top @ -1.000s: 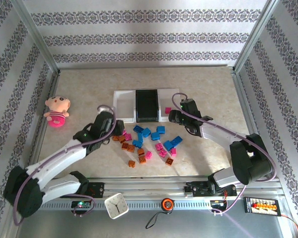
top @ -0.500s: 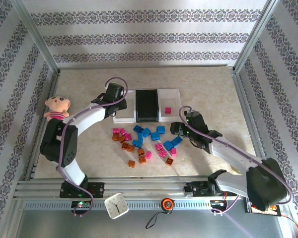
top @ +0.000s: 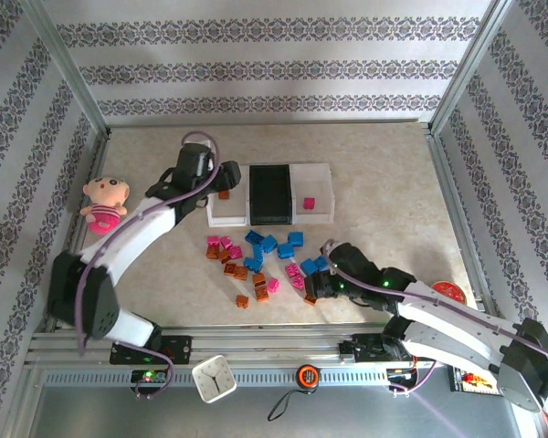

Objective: Sort the legos into containers by color
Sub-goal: Pick up the lego from the bottom-center of the table.

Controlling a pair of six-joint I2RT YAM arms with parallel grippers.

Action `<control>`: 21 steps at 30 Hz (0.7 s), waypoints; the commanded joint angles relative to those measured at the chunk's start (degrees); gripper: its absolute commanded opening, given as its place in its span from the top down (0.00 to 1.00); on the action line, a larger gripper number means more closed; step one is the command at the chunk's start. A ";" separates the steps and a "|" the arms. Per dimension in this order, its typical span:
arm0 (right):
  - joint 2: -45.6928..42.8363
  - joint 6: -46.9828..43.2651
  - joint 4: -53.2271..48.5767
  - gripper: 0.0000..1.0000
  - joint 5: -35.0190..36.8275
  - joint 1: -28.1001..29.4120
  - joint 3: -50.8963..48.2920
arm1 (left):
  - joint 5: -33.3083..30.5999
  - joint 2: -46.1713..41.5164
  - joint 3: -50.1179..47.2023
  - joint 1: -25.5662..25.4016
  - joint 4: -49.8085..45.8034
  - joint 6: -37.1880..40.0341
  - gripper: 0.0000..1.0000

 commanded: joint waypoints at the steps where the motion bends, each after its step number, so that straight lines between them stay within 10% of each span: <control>1: 0.15 4.66 -5.63 0.33 2.01 4.50 -1.67 | 3.59 -7.86 -6.38 -1.76 1.04 -1.91 0.27; 4: 2.06 6.29 -5.53 0.31 3.08 7.70 -1.86 | 4.54 -15.96 -14.70 -2.14 3.00 -4.79 0.22; 6: 3.52 6.39 -4.64 0.30 4.76 8.91 -1.42 | 4.82 -21.30 -20.08 -2.22 4.62 -6.64 0.00; 21: 16.90 4.13 2.49 0.32 9.86 11.52 4.35 | 2.53 -44.98 -36.24 -2.21 -2.13 -10.81 0.00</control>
